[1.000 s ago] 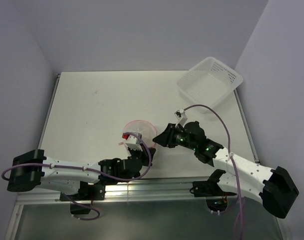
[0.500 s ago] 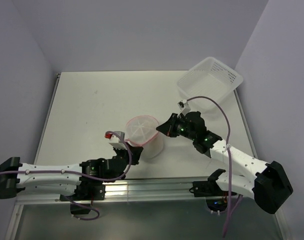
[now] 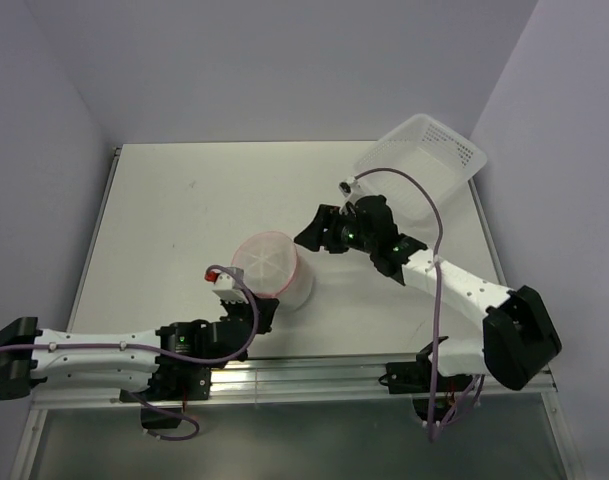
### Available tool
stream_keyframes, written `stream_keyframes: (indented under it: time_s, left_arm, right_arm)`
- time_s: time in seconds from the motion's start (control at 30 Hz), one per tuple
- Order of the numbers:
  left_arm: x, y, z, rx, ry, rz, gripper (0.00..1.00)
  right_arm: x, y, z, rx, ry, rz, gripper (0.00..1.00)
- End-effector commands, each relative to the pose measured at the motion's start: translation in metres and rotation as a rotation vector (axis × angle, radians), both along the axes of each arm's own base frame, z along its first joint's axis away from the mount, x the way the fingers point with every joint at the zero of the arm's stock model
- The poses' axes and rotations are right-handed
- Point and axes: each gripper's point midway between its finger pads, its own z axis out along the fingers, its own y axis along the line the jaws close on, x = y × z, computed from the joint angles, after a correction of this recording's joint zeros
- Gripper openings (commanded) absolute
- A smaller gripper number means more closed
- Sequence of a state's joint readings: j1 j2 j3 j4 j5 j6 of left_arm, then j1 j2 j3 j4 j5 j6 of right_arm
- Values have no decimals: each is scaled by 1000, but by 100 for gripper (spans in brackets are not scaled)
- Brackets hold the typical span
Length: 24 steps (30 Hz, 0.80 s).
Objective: Place the bra in the laundry bag and zip it closed
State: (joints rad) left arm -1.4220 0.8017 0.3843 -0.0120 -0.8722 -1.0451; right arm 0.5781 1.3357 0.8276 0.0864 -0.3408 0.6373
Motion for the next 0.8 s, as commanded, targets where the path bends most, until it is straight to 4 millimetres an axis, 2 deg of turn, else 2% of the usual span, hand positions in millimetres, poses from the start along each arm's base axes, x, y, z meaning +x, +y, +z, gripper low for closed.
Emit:
stream_keyframes:
  time_s: [0.0, 0.03, 0.07, 0.1, 0.17, 0.23, 0.33, 0.37, 0.4, 0.5, 0.53, 0.57, 0.6, 0.63, 0.67, 0.7, 0.77]
  left_arm:
    - [-1, -33, 31, -66, -45, -65, 0]
    - [-1, -40, 27, -41, -47, -71, 0]
    - [0, -47, 37, -54, -63, -81, 0]
    - [0, -54, 38, -45, -68, -93, 0]
    - [0, -62, 44, -56, -85, -108, 0]
    - [0, -67, 44, -48, -86, -116, 0]
    - [0, -69, 41, -43, -77, -119, 0]
    - [-1, -68, 39, -39, -72, -121, 0]
    - [-2, -67, 39, -42, -70, -122, 0]
    - [-1, -63, 36, -35, -64, -116, 0]
    - [-2, -62, 35, -33, -63, -116, 0]
    - [-1, -59, 34, -20, -63, -109, 0]
    - [0, -57, 34, -15, -61, -102, 0]
    - [0, -54, 33, -4, -61, -98, 0]
    - [2, -49, 36, -5, -64, -82, 0]
    - [2, -41, 30, 29, -52, -66, 0]
    - [4, -27, 30, 30, -40, -29, 0]
  right_arm:
    - [-12, -9, 24, 59, -71, -53, 78]
    - [-26, -17, 19, 68, -73, -67, 79]
    - [-38, -12, 22, 95, -80, -51, 79]
    - [-53, -15, 17, 126, -62, -58, 79]
    - [-76, -6, 17, 176, -50, -19, 77]
    - [-86, 0, 16, 182, -37, 9, 73]
    - [-83, 2, 16, 175, -40, 8, 66]
    - [-81, 5, 17, 172, -47, 17, 58]
    - [-80, 7, 18, 173, -49, 24, 55]
    - [-73, 14, 17, 161, -45, 26, 49]
    - [-71, 16, 18, 162, -49, 32, 40]
    - [-68, 18, 17, 160, -49, 27, 24]
    - [-65, 18, 15, 157, -48, 18, 17]
    - [-61, 18, 15, 157, -51, 11, 7]
    - [-60, 19, 15, 157, -51, 13, 4]
    - [-55, 17, 14, 153, -52, 3, 1]
    - [-48, 13, 13, 140, -55, -12, 0]
